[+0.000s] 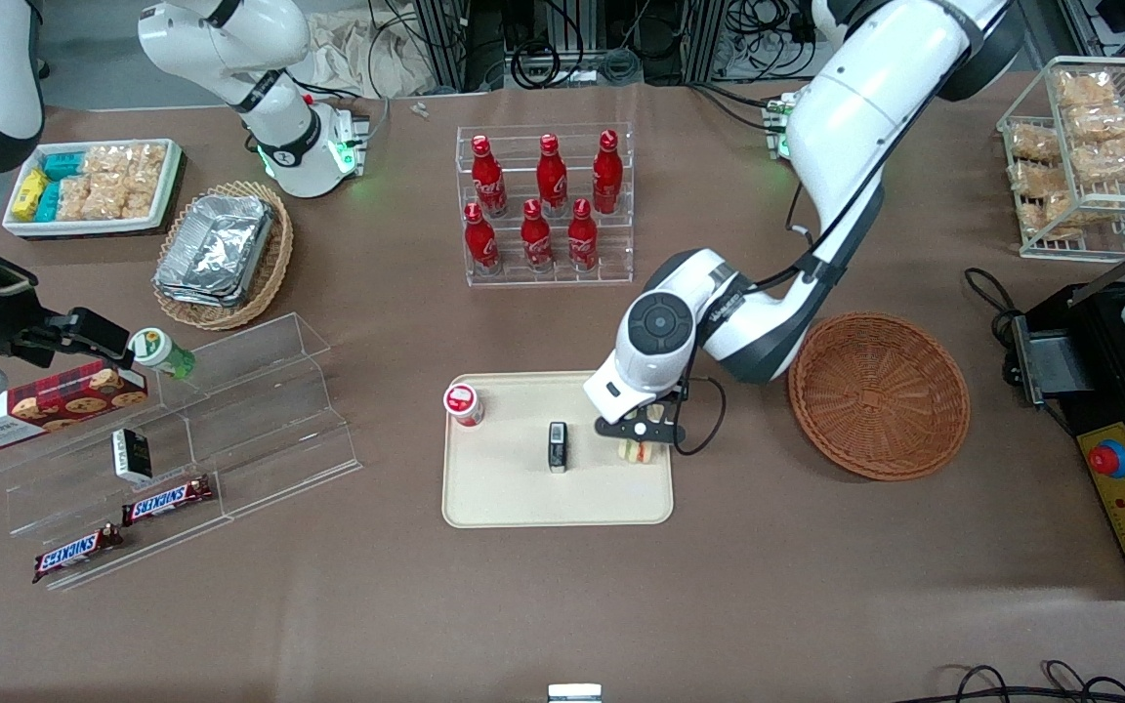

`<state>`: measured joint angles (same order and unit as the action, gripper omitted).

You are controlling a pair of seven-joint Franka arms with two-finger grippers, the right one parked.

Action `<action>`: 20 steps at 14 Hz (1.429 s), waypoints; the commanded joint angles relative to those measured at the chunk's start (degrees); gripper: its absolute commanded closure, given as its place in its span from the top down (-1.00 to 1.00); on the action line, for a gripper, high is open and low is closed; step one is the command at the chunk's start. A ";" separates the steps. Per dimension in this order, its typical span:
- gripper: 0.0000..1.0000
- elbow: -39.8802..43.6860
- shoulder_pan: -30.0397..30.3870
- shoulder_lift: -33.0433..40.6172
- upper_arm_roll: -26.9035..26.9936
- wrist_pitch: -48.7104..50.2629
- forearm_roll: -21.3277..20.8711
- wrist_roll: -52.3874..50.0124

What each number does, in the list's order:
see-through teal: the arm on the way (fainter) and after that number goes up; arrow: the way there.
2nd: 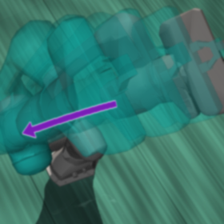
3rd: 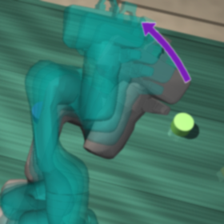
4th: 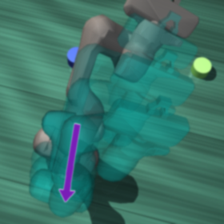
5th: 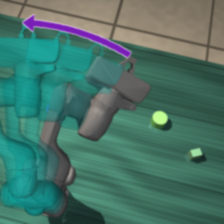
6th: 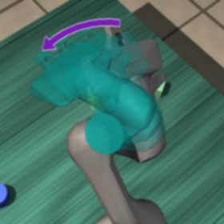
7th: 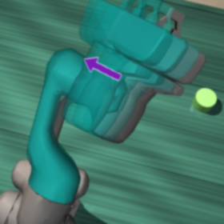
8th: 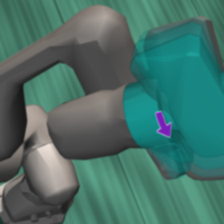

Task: Place sandwich from basket to tray
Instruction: 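Lower the sandwich onto the white tray beside the black box and release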

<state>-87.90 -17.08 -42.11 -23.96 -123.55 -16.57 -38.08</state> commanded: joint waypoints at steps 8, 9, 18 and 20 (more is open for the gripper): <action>1.00 3.88 -0.15 -4.65 1.71 -2.74 -4.34 -3.58; 1.00 3.88 -0.50 -4.21 1.98 -2.74 -4.43 -3.50; 1.00 3.79 3.97 17.47 1.72 15.68 4.25 -1.33; 1.00 3.88 6.78 22.57 1.89 22.97 9.69 8.41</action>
<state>-81.82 -13.40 -24.70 -22.18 -105.06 -11.29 -36.65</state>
